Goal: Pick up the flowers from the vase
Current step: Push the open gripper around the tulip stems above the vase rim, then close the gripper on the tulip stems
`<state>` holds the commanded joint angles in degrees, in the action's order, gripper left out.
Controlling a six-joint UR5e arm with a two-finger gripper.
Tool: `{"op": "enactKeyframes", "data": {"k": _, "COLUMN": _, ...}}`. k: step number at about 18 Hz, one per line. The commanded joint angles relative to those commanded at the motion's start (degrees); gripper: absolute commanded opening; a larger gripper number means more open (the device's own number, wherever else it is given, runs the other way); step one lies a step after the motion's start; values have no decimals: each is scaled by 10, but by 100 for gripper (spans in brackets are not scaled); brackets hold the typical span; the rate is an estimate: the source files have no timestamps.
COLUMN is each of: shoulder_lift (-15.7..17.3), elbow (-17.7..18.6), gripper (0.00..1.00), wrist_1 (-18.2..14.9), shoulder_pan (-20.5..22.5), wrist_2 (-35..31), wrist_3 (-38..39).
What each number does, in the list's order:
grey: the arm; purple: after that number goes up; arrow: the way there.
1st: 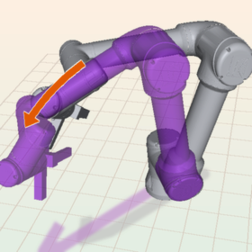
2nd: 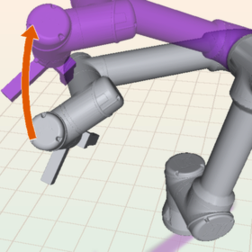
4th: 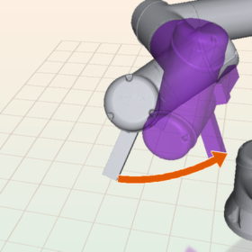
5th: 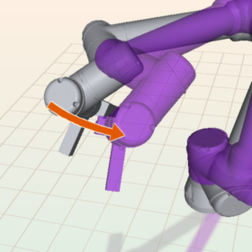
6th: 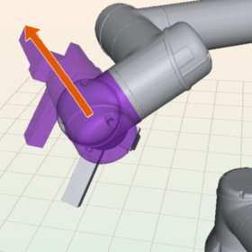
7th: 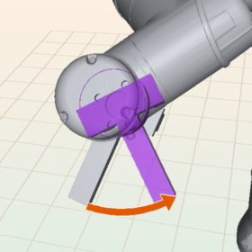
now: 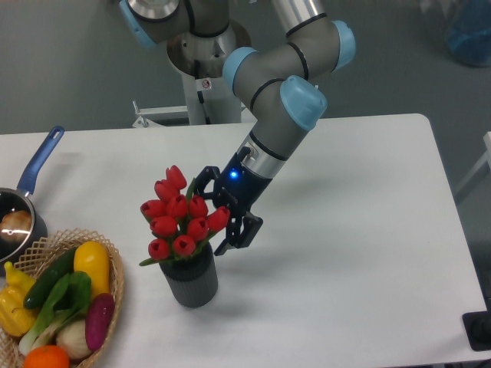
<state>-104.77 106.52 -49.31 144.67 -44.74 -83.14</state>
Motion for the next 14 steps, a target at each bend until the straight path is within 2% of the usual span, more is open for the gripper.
{"op": "enactKeyframes", "data": {"k": 14, "shoulder_lift": -11, "elbow": -2, "gripper": 100, "wrist_1": 4, "shoulder_pan": -7, "wrist_2": 43, "wrist_3": -1}}
